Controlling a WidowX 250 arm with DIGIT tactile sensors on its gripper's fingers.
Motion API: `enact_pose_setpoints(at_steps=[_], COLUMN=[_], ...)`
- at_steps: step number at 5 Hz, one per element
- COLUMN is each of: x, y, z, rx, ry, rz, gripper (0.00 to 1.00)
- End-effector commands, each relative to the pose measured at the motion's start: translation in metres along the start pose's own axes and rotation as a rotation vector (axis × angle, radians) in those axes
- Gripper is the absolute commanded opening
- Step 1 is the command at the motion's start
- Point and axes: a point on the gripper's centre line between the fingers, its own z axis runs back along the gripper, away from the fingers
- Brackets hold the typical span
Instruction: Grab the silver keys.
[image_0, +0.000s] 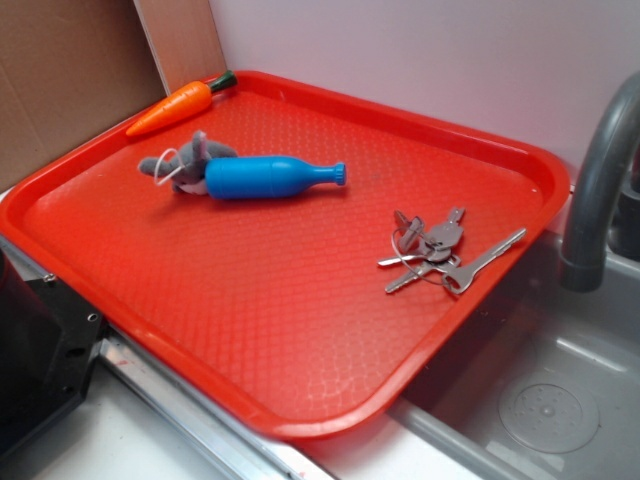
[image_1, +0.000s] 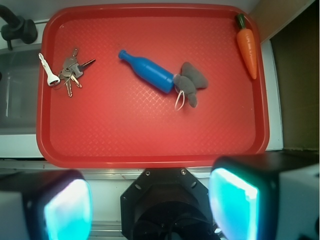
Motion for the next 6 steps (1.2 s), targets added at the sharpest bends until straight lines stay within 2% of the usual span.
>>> enact_pose_setpoints(at_steps=[1, 2, 3, 4, 5, 6], x=[0.0, 0.02, 0.036, 0.056, 0.073, 0.083], y=[0.0, -0.008, -0.033, -0.061, -0.075, -0.077], z=[0.0, -0.053, -0.105, -0.152, -0.182, -0.186], rx=[0.0, -0.223, -0.393, -0.456, -0.368, -0.294], ry=[0.0, 0.053, 0.055, 0.124, 0.176, 0.184], rz=[0.0, 0.259, 0.509, 0.654, 0.641, 0.566], gripper=[1.0, 1.0, 1.0, 1.0, 1.0, 1.0])
